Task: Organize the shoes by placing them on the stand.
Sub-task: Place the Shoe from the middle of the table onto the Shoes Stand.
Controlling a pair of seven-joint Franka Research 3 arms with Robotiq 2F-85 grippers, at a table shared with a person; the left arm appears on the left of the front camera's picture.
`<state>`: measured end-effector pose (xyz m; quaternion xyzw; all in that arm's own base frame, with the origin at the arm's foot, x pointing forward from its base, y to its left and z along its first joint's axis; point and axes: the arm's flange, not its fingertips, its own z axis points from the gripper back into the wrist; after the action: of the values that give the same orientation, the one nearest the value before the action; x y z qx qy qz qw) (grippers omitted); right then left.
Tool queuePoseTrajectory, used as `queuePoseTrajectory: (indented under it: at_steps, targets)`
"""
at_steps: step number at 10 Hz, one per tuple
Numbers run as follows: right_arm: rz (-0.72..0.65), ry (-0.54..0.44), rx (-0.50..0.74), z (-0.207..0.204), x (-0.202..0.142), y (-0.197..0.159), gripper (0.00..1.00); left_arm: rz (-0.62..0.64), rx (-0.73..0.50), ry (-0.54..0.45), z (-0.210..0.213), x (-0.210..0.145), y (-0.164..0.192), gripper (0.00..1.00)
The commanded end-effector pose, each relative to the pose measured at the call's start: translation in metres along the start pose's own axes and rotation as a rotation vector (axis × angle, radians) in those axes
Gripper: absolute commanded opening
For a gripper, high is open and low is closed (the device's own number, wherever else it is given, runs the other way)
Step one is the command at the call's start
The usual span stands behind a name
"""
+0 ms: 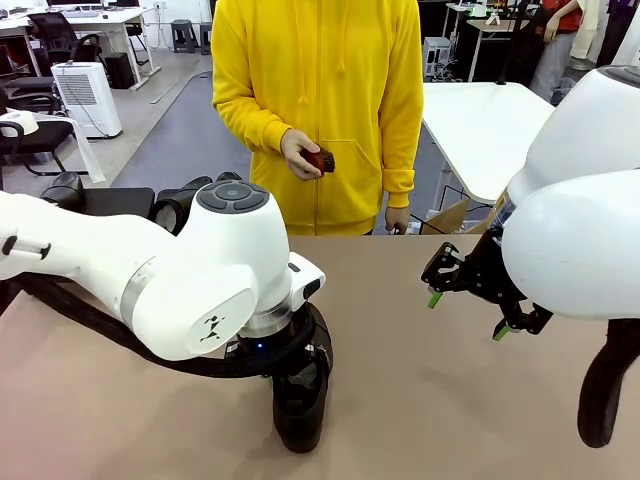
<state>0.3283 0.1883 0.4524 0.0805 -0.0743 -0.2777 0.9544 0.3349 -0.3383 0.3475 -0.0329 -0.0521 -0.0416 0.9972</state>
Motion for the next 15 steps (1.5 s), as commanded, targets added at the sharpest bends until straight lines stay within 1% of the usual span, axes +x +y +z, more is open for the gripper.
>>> queuePoseTrajectory:
  at_steps: [1, 3, 4, 5, 6, 8, 9, 10, 11, 13, 15]
  targets:
    - [0.017, 0.008, 0.02, 0.001, 0.005, 0.002, 1.0, 0.005, 0.035, 0.008, -0.002, 0.005, -0.004, 0.0]
    - [0.017, 0.008, 0.02, 0.001, 0.005, 0.002, 1.0, -0.011, 0.044, 0.03, -0.005, 0.005, -0.003, 0.0]
    - [0.017, 0.008, 0.02, 0.001, 0.005, 0.002, 1.0, -0.029, 0.047, 0.056, 0.003, 0.007, -0.001, 0.0]
    - [0.017, 0.008, 0.02, 0.001, 0.005, 0.002, 1.0, -0.03, 0.041, 0.047, 0.028, 0.01, 0.005, 0.0]
    - [0.017, 0.008, 0.02, 0.001, 0.005, 0.002, 1.0, -0.069, 0.01, -0.007, 0.069, 0.013, 0.016, 0.0]
    - [0.017, 0.008, 0.02, 0.001, 0.005, 0.002, 1.0, -0.077, -0.044, -0.172, 0.142, 0.027, 0.047, 0.0]
    - [0.017, 0.008, 0.02, 0.001, 0.005, 0.002, 1.0, -0.12, -0.065, -0.207, 0.171, 0.039, 0.068, 0.0]
    - [0.017, 0.008, 0.02, 0.001, 0.005, 0.002, 1.0, -0.096, -0.032, -0.315, 0.204, 0.054, 0.102, 0.0]
    - [0.017, 0.008, 0.02, 0.001, 0.005, 0.002, 1.0, -0.049, 0.029, -0.428, 0.231, 0.067, 0.138, 0.0]
    - [0.017, 0.008, 0.02, 0.001, 0.005, 0.002, 1.0, 0.014, 0.115, -0.598, 0.261, 0.086, 0.2, 0.0]
    - [0.017, 0.008, 0.02, 0.001, 0.005, 0.002, 1.0, 0.071, 0.169, -0.653, 0.28, 0.098, 0.25, 0.0]
